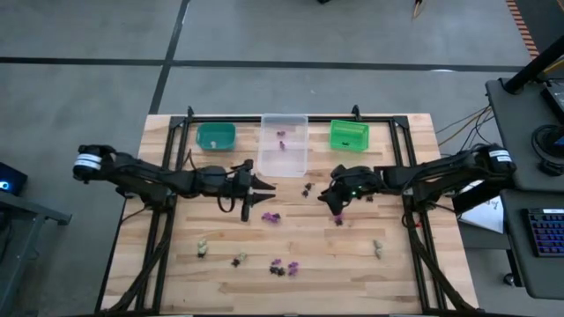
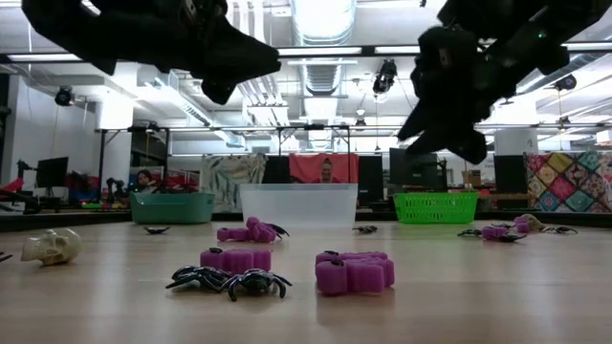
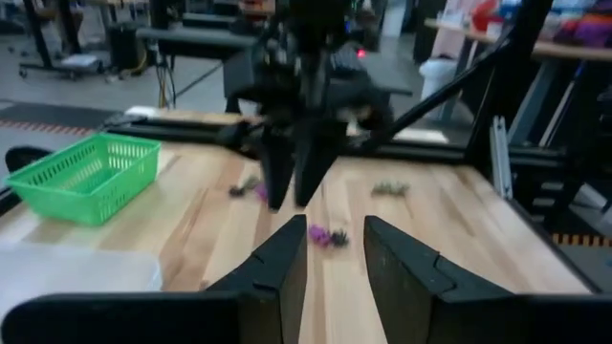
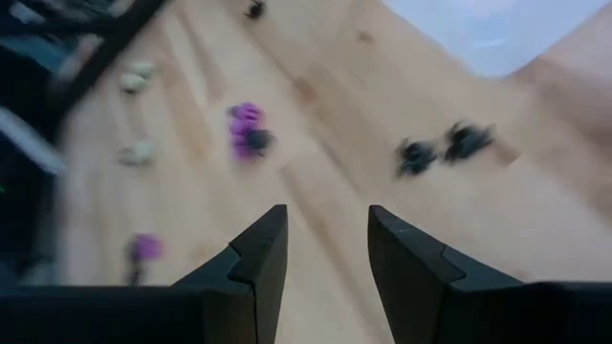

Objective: Sort Halloween decoration
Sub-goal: Put the black spider toy into the green bin

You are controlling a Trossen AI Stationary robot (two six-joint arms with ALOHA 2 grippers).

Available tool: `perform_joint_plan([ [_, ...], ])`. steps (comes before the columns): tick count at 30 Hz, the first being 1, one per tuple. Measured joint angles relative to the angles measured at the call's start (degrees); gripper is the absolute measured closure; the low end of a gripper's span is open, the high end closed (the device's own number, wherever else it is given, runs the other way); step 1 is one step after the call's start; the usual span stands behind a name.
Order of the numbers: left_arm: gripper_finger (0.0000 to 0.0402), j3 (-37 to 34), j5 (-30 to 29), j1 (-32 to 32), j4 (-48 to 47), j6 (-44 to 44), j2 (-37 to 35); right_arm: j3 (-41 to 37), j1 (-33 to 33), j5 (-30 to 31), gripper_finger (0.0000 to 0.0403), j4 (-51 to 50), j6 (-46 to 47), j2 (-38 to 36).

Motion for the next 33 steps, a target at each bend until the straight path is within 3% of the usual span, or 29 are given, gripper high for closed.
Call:
perform_joint_plan([
  [3, 0.0312, -0.2, 0.0, 0.0, 3.9, -0.2, 1.9, 0.7, 0.2, 5.5, 0.0277, 1.3, -4.2, 4.0],
  [6, 0.0312, 0.6, -0.1, 0.0, 4.8, -0.2, 3.5, 1.9, 0.2, 7.1, 0.0286, 5.7, -9.2, 9.3],
  [13, 0.0312, 1.4, -0.1, 0.0, 4.8, 0.3, 4.9, 4.9, 0.2, 7.3, 0.0326, 11.4, -22.0, 19.8],
  [19, 0.0312, 1.3, -0.1, 0.0, 5.4, -1.0, 4.8, 4.3, 0.4, 7.4, 0.0381, 19.3, -33.2, 24.5],
  [25, 0.0312, 1.3, 0.0, -0.3, 5.1, -1.3, 5.2, 4.3, 0.2, 11.7, 0.0394, 20.3, -34.8, 26.9],
  [33, 0.0312, 1.3, -0.1, -0.3, 5.4, -0.5, 5.3, 4.3, 0.2, 12.4, 0.0394, 18.6, -32.1, 27.4],
])
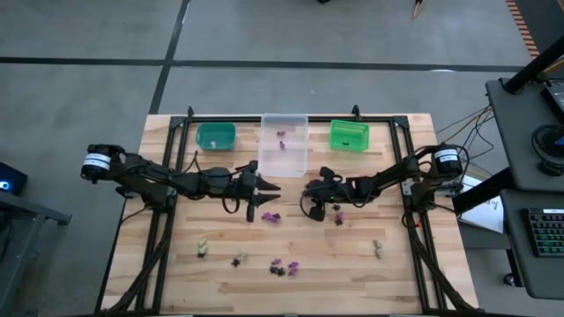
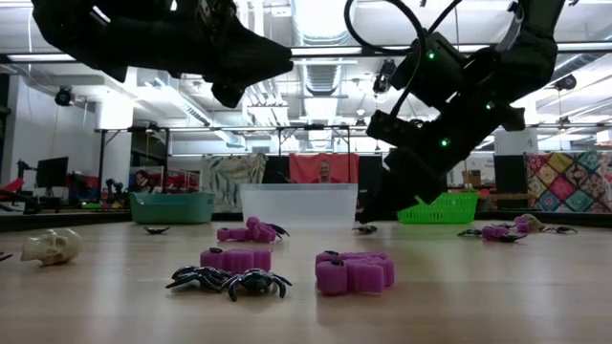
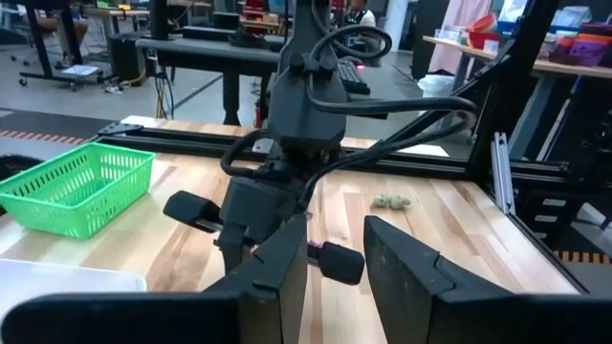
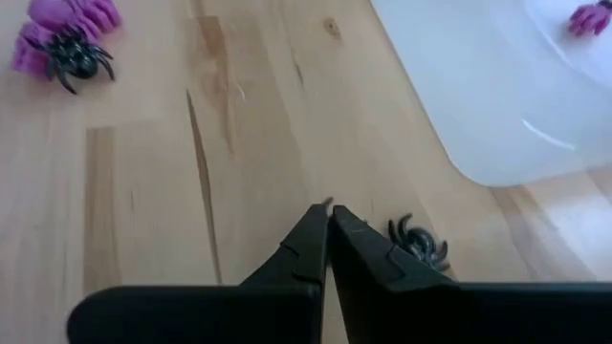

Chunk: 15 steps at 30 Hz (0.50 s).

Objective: Sort Halloween decoration
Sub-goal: Put the black spider toy into the green bin

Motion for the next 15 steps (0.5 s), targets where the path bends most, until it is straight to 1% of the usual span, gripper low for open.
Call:
perform_joint_plan([
  [7, 0.0313, 0.0, 0.0, 0.0, -0.3, -0.2, 1.1, 0.0, 0.8, 0.0, 0.0394, -1.3, 2.2, 0.0],
  [12, 0.0313, 0.0, 0.0, 0.0, 0.1, -0.3, 1.4, 0.4, 3.4, -1.0, 0.0394, -1.6, 4.6, 0.0],
  [15, 0.0313, 0.0, 0.0, -0.2, -0.4, -0.4, 1.4, 1.0, 6.1, -1.2, 0.0394, -1.7, 6.3, -0.3],
])
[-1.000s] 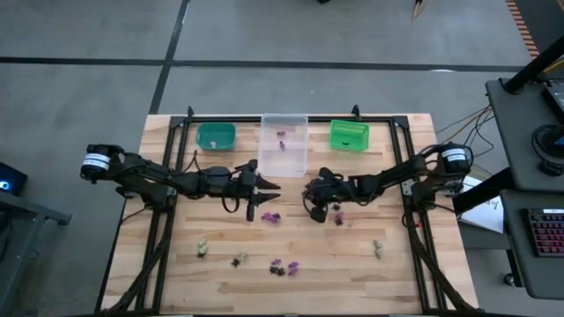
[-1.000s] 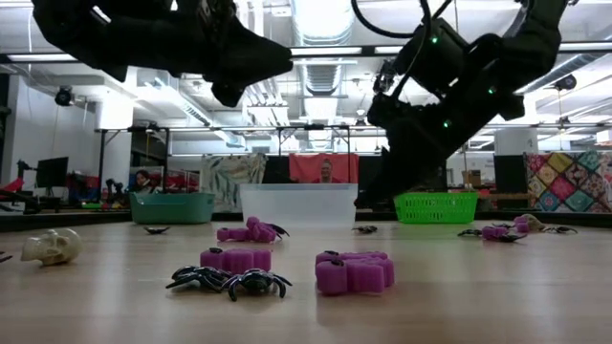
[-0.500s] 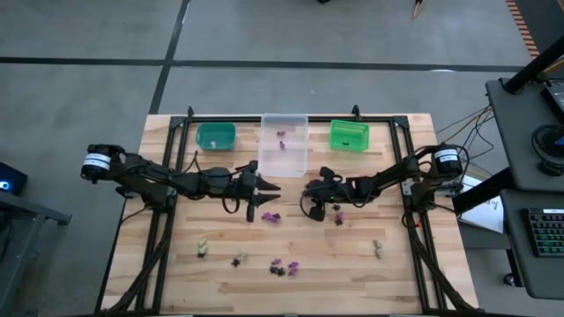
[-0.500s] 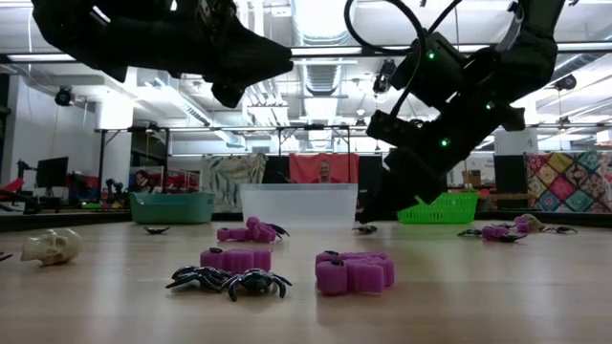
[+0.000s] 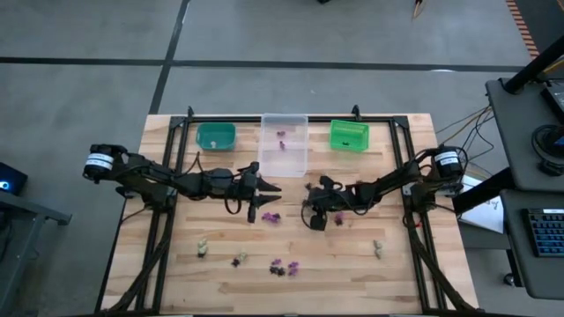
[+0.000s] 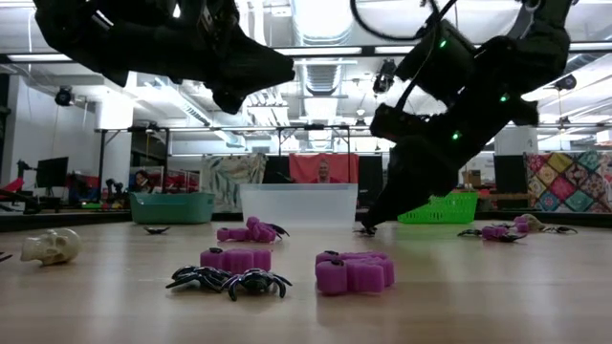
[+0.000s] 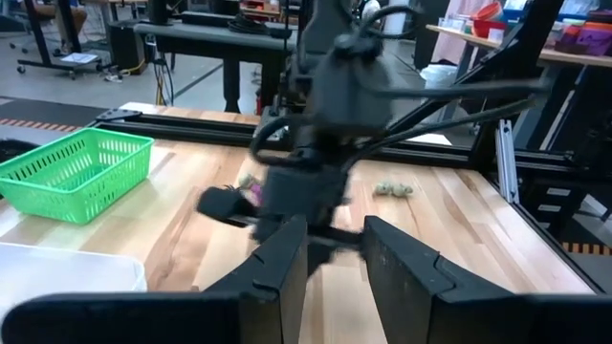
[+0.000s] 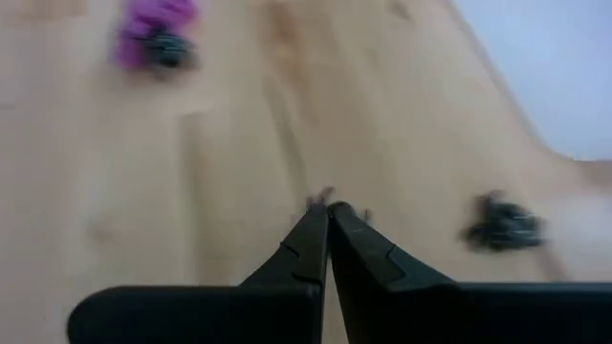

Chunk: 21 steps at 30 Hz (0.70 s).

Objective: Sort Halloween decoration
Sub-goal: Put the black spider toy into the green bin

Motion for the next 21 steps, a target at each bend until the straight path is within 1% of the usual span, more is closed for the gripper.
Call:
perform_joint_plan([
  [6, 0.0313, 0.0, 0.0, -0.9, -0.8, 0.1, 0.0, 1.9, 3.5, 0.1, 0.0394, -0.7, 0.9, -2.7],
  [9, 0.0313, 0.0, 0.0, -2.0, -0.8, 0.1, 0.0, 2.3, 4.6, 0.1, 0.0394, -3.0, 1.0, -5.1],
  [12, 0.0313, 0.0, -0.3, -3.1, -0.6, 0.1, 0.0, 2.4, 5.3, 0.1, 0.0394, -6.8, 1.6, -8.1],
  [17, 0.0313, 0.0, -6.0, -4.5, -0.4, -1.0, 0.0, 2.4, 5.3, 0.1, 0.0394, -16.3, 6.8, -13.4],
  [21, 0.0313, 0.0, -6.6, -4.9, 0.4, -1.2, 0.6, 2.3, 5.6, 0.1, 0.0394, -23.3, 7.9, -17.1],
])
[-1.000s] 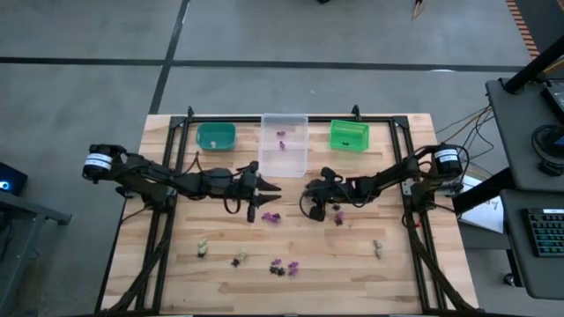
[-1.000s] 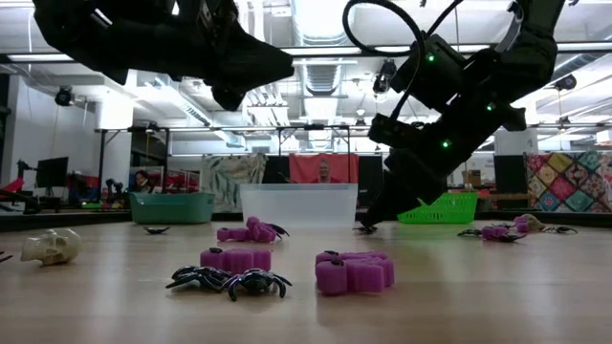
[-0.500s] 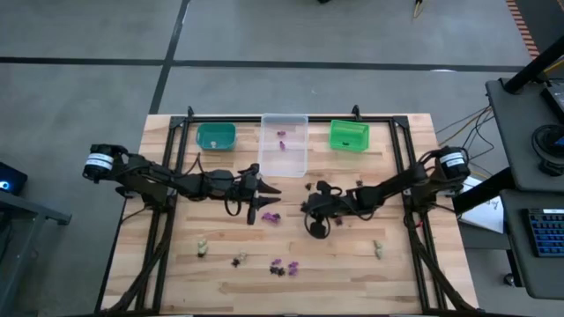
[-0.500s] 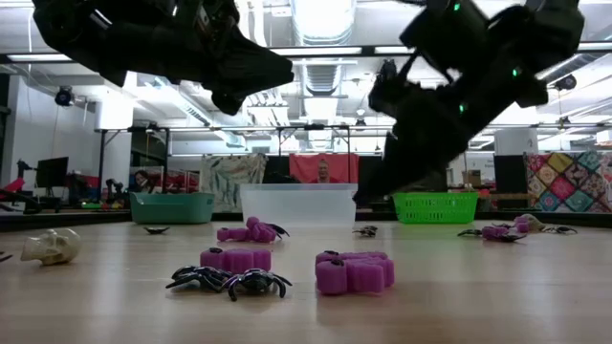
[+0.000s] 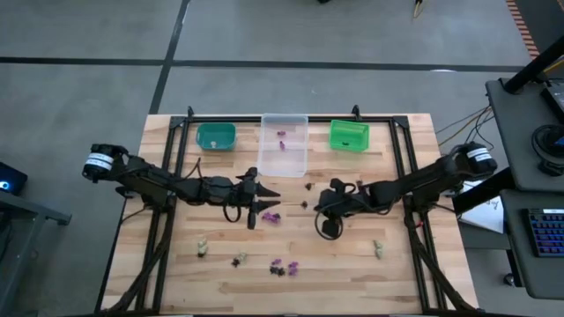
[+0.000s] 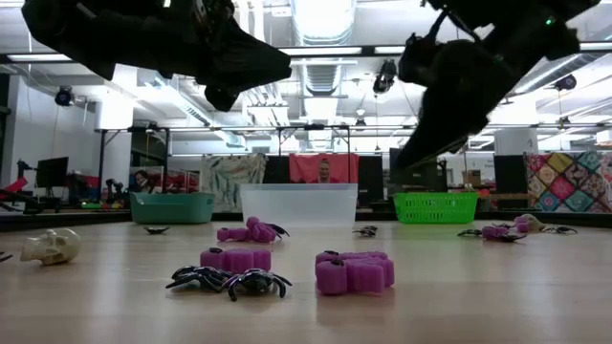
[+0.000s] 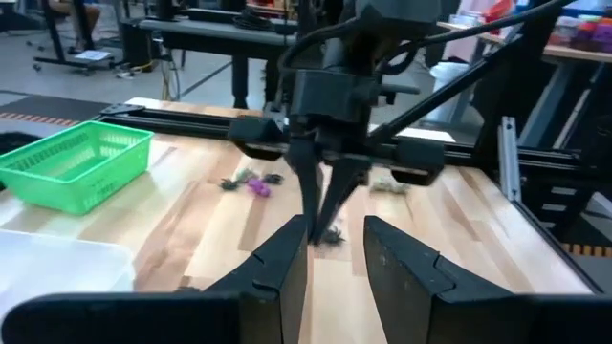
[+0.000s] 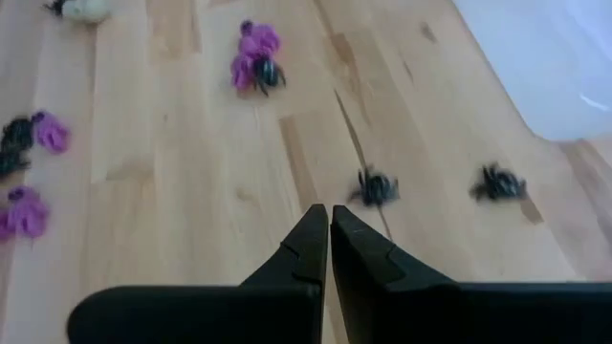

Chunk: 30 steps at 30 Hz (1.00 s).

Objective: Sort Halloween decoration
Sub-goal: Put the black spider toy into the green bin

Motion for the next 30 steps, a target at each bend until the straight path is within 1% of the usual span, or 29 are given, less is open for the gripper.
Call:
perform_joint_plan([
  [3, 0.0313, 0.1, 0.0, 0.0, 3.0, -0.8, 3.0, 0.0, 0.3, 0.0, 0.0394, -2.7, -0.1, -1.6],
  [8, 0.0313, 2.5, 0.0, 0.0, 9.1, -1.3, 12.0, -0.1, 0.3, 0.0, 0.0394, -2.6, -1.5, -1.8],
  [14, 0.0313, 8.5, 0.0, 0.3, 8.5, -1.3, 23.1, -0.1, 0.3, 0.0, 0.0394, -1.8, -1.9, 1.0],
  [18, 0.0313, 12.0, -0.1, 0.5, 6.3, -1.3, 28.1, -0.1, 0.3, 0.0, 0.0394, -1.1, -2.0, 3.7],
  [22, 0.0323, 15.0, -1.0, 1.3, 2.3, -1.3, 31.0, -0.1, 0.3, 0.5, 0.0394, 0.3, -2.3, 6.3],
  [25, 0.0325, 16.5, -1.0, 1.7, 0.4, -1.3, 32.0, -0.1, 0.3, 0.6, 0.0394, 3.3, -2.4, 8.4],
  [30, 0.0326, 16.6, -1.0, 1.7, -0.9, 0.3, 31.1, -0.1, 0.2, 1.1, 0.0394, 7.7, -3.5, 11.5],
])
